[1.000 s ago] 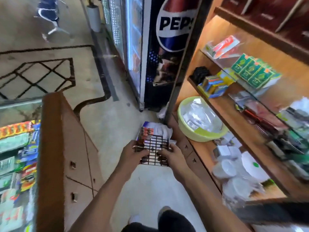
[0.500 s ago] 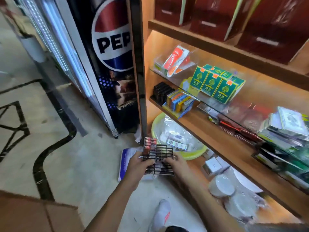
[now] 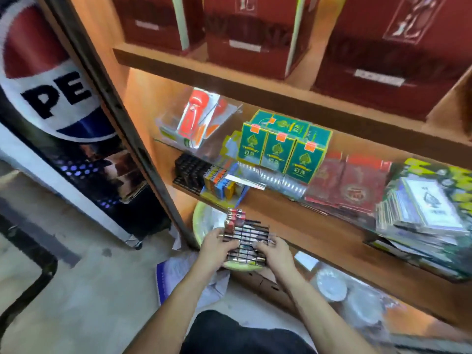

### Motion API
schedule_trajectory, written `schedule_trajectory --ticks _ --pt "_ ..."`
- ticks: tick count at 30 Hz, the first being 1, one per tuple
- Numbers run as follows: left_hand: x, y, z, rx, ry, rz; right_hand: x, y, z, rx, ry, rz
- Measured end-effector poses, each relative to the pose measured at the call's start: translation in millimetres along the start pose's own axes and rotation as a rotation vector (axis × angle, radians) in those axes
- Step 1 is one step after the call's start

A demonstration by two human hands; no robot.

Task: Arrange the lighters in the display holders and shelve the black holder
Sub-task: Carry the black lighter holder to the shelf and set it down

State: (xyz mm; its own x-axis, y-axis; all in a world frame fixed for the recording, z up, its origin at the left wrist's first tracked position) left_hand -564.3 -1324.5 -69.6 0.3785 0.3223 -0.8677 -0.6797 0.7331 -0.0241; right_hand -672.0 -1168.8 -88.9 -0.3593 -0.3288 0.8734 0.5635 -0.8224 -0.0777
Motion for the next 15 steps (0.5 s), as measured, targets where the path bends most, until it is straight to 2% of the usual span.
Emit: schedule_trajectory --ticks 4,7,15 --pt "-0.3 15.2 -29.2 0.095 -0.028 -0.109 -6.2 -9.1 -9.4 -0.107 0.074 -0.091" --pt "3.9 19.3 -44.9 0.159 -0.115 -0.157 -11.4 -9.1 -13.8 -0.177 0.123 -0.170" --pt "2.4 5.7 -74.7 0.195 -0.187 -0.199 -21.0 14.6 -26.7 -0.294 0.172 -0.227"
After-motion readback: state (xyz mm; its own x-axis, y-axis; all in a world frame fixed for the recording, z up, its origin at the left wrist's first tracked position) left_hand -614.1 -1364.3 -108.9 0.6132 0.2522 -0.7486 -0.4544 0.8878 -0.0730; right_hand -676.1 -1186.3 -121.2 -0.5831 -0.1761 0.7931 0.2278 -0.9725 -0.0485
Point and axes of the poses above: each hand's wrist, its own z-axis away from the middle knuckle, its own y-axis out of the palm, x = y × z, the point moved 5 cm from there along -z, towards the middle knuckle, and after that the axes turned 1 degree about z, right-handed, at the moved point
